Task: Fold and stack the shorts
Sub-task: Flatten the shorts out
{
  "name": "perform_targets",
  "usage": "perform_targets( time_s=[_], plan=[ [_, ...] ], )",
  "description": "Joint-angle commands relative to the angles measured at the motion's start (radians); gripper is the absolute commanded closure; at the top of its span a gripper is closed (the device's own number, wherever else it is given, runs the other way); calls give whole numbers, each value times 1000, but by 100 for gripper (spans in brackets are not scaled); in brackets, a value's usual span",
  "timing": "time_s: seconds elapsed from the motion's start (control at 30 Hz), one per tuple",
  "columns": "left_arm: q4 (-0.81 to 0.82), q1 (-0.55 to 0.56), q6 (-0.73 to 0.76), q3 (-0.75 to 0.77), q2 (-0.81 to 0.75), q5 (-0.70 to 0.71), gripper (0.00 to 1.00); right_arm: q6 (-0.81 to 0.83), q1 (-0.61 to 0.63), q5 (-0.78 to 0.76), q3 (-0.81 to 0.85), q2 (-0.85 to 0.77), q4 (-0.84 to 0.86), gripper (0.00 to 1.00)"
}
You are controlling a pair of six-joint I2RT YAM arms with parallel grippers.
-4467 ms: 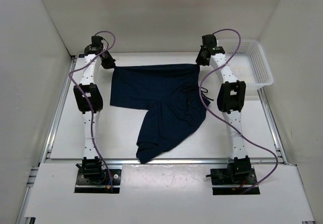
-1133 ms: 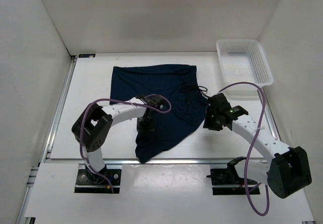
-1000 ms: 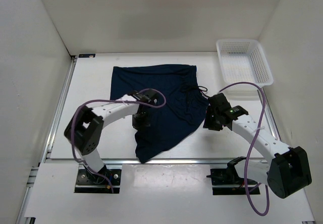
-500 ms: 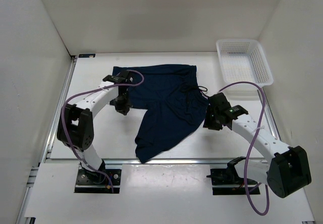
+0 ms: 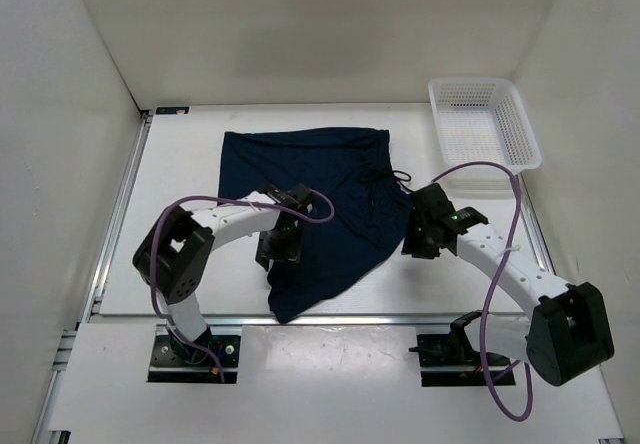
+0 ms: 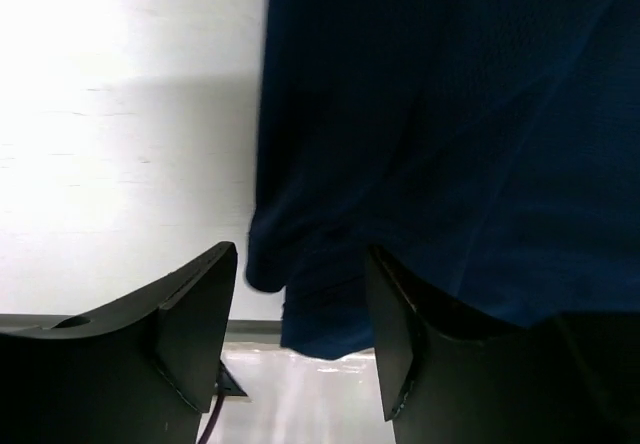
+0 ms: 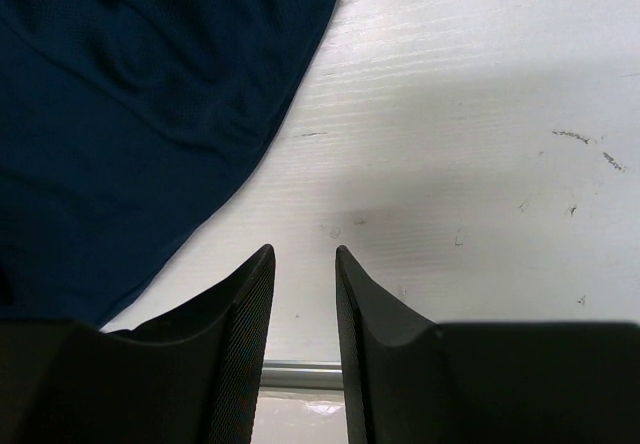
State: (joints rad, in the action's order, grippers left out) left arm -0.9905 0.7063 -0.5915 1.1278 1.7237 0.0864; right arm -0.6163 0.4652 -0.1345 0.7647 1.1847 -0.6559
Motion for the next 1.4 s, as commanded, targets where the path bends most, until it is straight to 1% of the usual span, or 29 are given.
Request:
perform_targets(
  time_s=[0.0, 0.07, 0.13, 0.17, 0.3, 0.37, 0.4, 0.43, 0.47, 0.5, 0.53, 0.57, 0.63, 0.67, 0.77, 0.83, 0.9, 0.93, 0.97, 1.0, 1.1, 1.27, 1.33, 1.37],
  plan=[
    [35, 27, -34, -2, 17, 30, 35, 20, -2, 7, 25, 1, 10, 64],
    [35, 27, -43, -2, 42, 42, 41, 20, -2, 7, 25, 10, 10, 64],
    [35, 27, -44, 7, 65, 42, 45, 20, -2, 7, 25, 10, 10, 64],
    [35, 27, -44, 18, 65, 42, 50, 20, -2, 7, 25, 10, 19, 64],
    [35, 27, -44, 27, 89, 61, 57, 20, -2, 7, 25, 10, 19, 64],
    [3, 27, -44, 40, 89, 72, 57, 20, -2, 16, 25, 10, 19, 64],
    [-17, 27, -65, 61, 89, 90, 54, 20, -2, 16, 25, 10, 19, 64],
    [-43, 27, -79, 73, 89, 139, 42, 20, -2, 16, 25, 10, 19, 64],
    [-68, 27, -96, 85, 77, 169, 38, 20, -2, 16, 25, 10, 19, 64],
    [-94, 38, -132, 110, 67, 200, 31, 20, -2, 16, 34, 10, 19, 64],
    [-132, 38, -146, 121, 54, 240, 21, 20, -2, 16, 35, 19, 19, 64],
    [-145, 38, -169, 139, 24, 252, 15, 29, -2, 16, 35, 20, 19, 64],
    [-157, 38, -180, 148, -16, 265, 8, 29, -2, 16, 35, 29, 19, 64],
    [-157, 47, -180, 159, -54, 265, 8, 29, -2, 16, 35, 29, 19, 64],
    [-113, 82, -120, 170, -78, 208, 39, 29, -2, 16, 25, 29, 19, 64],
    [-102, 107, -111, 170, -53, 182, 65, 20, -2, 16, 25, 29, 19, 64],
    [-74, 116, -99, 158, -9, 151, 65, 20, -2, 16, 25, 29, 19, 64],
    [-74, 116, -90, 142, 5, 151, 59, 20, -2, 16, 25, 29, 19, 64],
    [-57, 128, -80, 133, 17, 138, 48, 20, -2, 16, 25, 29, 19, 64],
    [-48, 128, -80, 133, 36, 138, 43, 20, -2, 16, 25, 18, 19, 64],
    [-21, 128, -80, 98, 65, 138, 36, 20, -2, 16, 25, 18, 19, 64],
    [18, 128, -80, 44, 111, 125, 36, 20, -2, 16, 25, 18, 19, 64],
    [27, 128, -80, 33, 120, 125, 38, 20, -2, 16, 25, 18, 19, 64],
    [27, 128, -80, 33, 120, 125, 42, 20, -2, 16, 25, 18, 19, 64]
  ],
)
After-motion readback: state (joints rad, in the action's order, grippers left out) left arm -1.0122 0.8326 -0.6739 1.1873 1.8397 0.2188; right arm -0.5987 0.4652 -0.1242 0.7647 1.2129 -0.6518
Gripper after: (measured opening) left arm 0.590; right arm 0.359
